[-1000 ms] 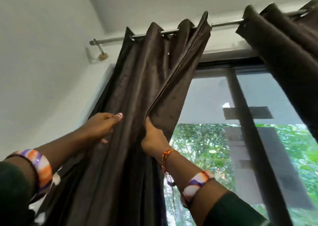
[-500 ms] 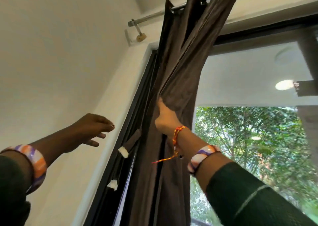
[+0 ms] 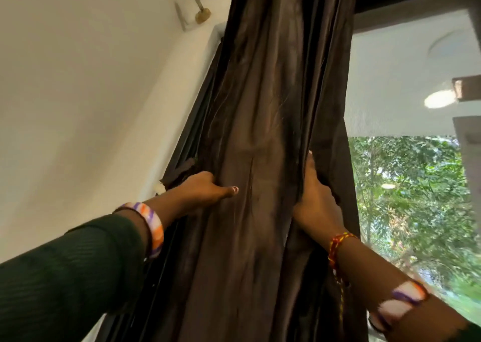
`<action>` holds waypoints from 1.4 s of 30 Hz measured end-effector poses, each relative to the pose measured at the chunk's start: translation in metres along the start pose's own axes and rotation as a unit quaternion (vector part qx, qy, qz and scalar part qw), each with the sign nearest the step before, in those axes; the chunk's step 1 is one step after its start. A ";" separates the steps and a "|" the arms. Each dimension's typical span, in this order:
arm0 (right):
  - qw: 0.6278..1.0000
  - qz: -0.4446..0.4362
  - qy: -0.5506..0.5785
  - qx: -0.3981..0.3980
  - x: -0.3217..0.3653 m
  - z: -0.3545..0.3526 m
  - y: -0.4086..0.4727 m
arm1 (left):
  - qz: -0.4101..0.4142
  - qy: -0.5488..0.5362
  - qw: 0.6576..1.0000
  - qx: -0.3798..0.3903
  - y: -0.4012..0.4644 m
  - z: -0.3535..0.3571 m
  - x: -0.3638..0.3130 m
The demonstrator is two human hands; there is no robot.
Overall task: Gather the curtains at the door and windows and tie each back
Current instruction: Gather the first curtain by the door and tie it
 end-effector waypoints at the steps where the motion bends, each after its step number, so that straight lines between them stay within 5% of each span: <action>1: 1.000 -0.001 -0.009 -0.007 -0.009 -0.002 -0.002 | -0.027 0.011 1.000 0.000 0.005 0.010 0.007; 5: 0.998 -0.001 -0.047 -0.049 -0.041 -0.024 -0.010 | -0.106 -0.021 0.994 -0.023 0.013 0.033 0.027; 8: 0.986 0.005 -0.139 -0.090 -0.058 -0.041 -0.014 | -0.092 -0.092 0.991 -0.044 0.019 0.047 0.023; 12: 0.988 0.051 -0.115 -0.085 -0.080 -0.056 -0.014 | 0.020 -0.271 0.961 -0.056 0.019 0.062 -0.013; 20: 0.991 -0.052 0.091 -0.088 -0.078 -0.101 -0.025 | 0.311 -0.214 0.903 -0.205 -0.056 0.069 -0.175; 29: 0.985 -0.008 -0.003 -0.173 -0.095 -0.248 -0.072 | 0.477 -0.257 0.836 -0.088 -0.181 0.100 -0.357; 36: 0.977 0.041 -0.062 -0.199 -0.114 -0.356 -0.122 | 0.471 -0.312 0.825 -0.019 -0.258 0.120 -0.436; 42: 0.987 0.051 -0.054 -0.140 -0.135 -0.362 -0.136 | 0.425 -0.369 0.826 -0.028 -0.276 0.134 -0.436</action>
Point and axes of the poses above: each hand's wrist, its own y-axis towards the middle knuckle, its own z-axis out of the palm, x = y × z, the point moved 10 cm from there along y, towards the middle knuckle, and after that the axes turned 3 degrees about -z, right-handed, at the moved point
